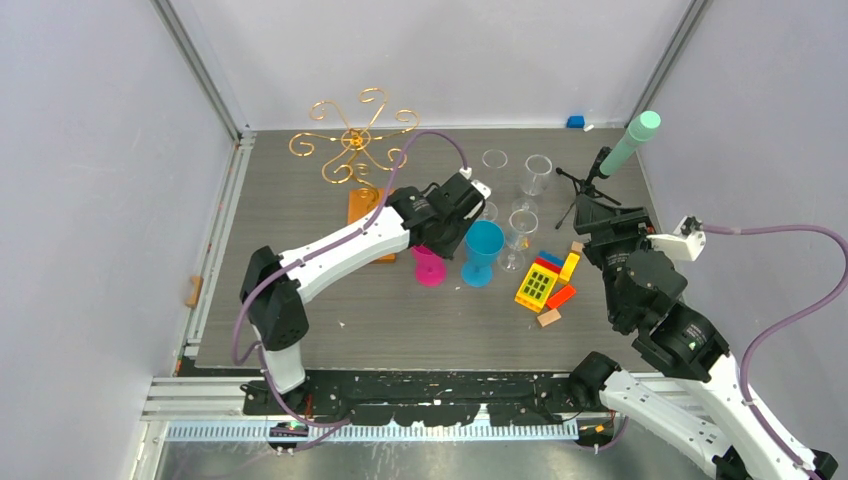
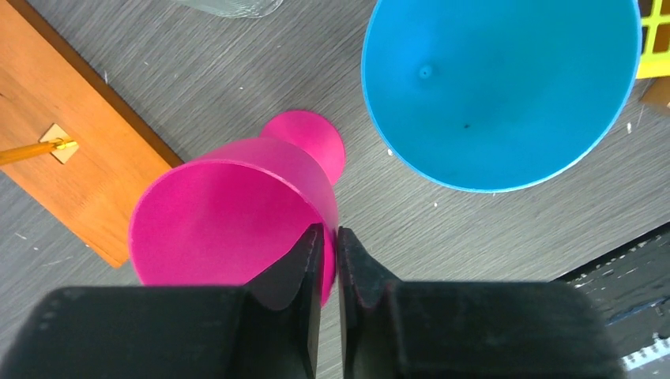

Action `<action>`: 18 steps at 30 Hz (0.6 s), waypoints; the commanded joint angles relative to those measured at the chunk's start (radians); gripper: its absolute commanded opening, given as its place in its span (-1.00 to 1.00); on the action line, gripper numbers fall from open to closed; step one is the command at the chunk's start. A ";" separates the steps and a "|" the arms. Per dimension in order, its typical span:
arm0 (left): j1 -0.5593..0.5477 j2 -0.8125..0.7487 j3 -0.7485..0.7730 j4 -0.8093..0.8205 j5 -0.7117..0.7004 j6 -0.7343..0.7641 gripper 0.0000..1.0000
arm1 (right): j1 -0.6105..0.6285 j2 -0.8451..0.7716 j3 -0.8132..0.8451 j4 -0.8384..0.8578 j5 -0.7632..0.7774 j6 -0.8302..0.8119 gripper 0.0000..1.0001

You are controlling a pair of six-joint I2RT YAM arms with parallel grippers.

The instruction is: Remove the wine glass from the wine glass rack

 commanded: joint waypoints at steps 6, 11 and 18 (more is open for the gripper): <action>-0.005 -0.106 0.019 0.034 -0.049 -0.003 -0.04 | 0.001 -0.004 0.000 0.020 0.043 0.009 0.37; -0.005 -0.214 0.022 0.035 -0.073 -0.010 0.48 | 0.001 -0.009 0.008 0.020 0.038 -0.015 0.46; -0.013 -0.346 0.061 -0.015 -0.062 0.030 0.99 | 0.001 -0.016 0.040 0.019 0.057 -0.143 0.77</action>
